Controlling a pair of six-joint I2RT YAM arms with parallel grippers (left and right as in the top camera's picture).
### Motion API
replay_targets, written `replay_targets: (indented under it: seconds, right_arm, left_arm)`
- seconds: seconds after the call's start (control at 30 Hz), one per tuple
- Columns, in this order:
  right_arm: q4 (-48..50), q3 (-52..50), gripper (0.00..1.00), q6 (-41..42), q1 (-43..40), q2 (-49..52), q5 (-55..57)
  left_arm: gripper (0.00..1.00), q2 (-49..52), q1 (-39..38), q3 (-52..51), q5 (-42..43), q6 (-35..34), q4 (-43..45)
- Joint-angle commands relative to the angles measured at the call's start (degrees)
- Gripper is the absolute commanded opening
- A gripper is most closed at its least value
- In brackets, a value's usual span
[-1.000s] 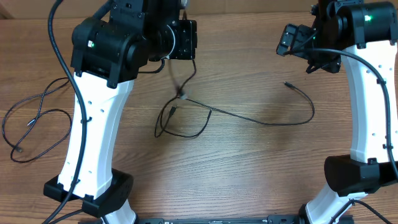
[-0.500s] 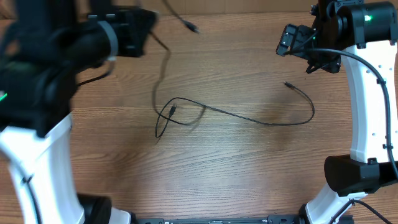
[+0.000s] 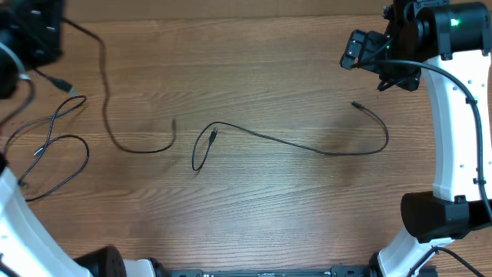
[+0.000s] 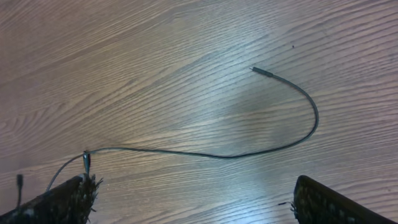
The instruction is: Untangle cables
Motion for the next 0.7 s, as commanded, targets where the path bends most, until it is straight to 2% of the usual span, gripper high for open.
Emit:
replay_targets:
  seconds: [0.0,0.2,0.3,0.4,0.47,0.67]
  right_arm:
    - [-0.17,-0.35,1.00,-0.07,0.02,-0.02,-0.26]
    - [-0.48,-0.35,1.00,-0.04,0.02,-0.02,-0.28]
    - [-0.50,-0.35,1.00,-0.04,0.02,-0.02,-0.28]
    - [-0.46,-0.35,1.00,-0.04,0.02,-0.02,-0.52]
    - [-0.44,-0.35,1.00,-0.04,0.02,-0.02,-0.52]
    - [-0.50,-0.35,1.00,-0.04,0.02,-0.02,-0.52]
  left_arm:
    - [0.04,2.56,6.38,0.31,1.03,-2.16,0.90]
    - [0.04,7.08,16.65,0.31,-1.42,-3.15,2.14]
    - [0.04,8.66,20.17,0.28,-12.37,-5.90,1.70]
    - [0.04,10.05,21.07,0.28,-24.87,-8.00,1.66]
    - [0.04,11.06,20.94,0.28,-30.25,-8.24,1.64]
    - [0.04,15.39,20.04,0.28,-29.59,-9.51,0.98]
